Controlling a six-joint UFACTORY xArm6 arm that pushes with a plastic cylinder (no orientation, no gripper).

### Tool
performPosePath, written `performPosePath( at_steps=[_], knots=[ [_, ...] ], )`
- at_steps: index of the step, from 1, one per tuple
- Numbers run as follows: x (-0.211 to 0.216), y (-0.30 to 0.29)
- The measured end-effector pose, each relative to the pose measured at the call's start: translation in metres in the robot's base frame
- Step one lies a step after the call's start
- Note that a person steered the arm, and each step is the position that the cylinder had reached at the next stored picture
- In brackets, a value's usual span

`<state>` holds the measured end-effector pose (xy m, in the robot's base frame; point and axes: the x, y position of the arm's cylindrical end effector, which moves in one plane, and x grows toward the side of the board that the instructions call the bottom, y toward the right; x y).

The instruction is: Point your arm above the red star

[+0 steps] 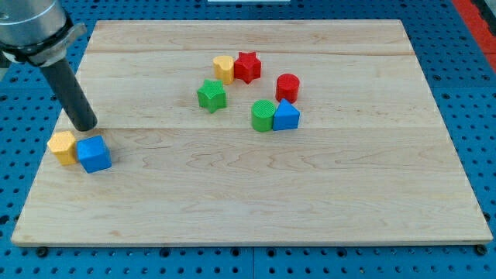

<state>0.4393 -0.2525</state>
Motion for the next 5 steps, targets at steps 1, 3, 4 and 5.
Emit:
performPosePath(
  at_steps=[1, 3, 4, 5],
  knots=[
    [0.021, -0.028],
    [0.05, 0.005],
    [0.026, 0.0],
    [0.007, 0.0]
  ],
)
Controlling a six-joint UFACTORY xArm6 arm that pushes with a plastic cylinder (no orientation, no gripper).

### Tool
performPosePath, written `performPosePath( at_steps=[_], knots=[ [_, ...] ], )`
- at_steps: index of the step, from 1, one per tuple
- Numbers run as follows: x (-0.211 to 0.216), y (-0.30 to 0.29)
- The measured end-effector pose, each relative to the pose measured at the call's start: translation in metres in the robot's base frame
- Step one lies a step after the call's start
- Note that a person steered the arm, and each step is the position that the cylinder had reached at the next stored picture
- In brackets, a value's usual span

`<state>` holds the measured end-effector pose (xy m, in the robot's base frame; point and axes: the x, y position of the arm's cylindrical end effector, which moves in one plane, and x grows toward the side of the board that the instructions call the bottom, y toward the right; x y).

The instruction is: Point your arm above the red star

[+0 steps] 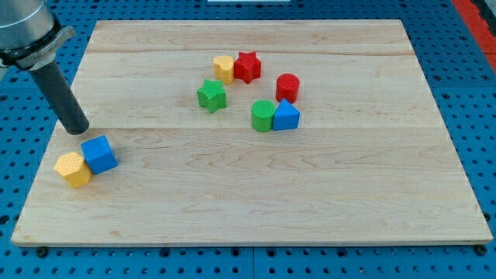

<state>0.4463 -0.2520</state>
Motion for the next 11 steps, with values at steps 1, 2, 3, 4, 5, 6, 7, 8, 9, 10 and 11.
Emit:
performPosePath(
  at_steps=[1, 2, 3, 4, 5, 6, 7, 8, 9, 10, 11],
  knots=[
    [-0.02, 0.0],
    [-0.05, 0.008],
    [-0.05, 0.01],
    [-0.053, 0.011],
    [-0.106, 0.039],
    [-0.136, 0.061],
    [-0.154, 0.103],
    [-0.159, 0.167],
    [-0.18, 0.228],
    [-0.19, 0.247],
    [-0.18, 0.245]
  ],
)
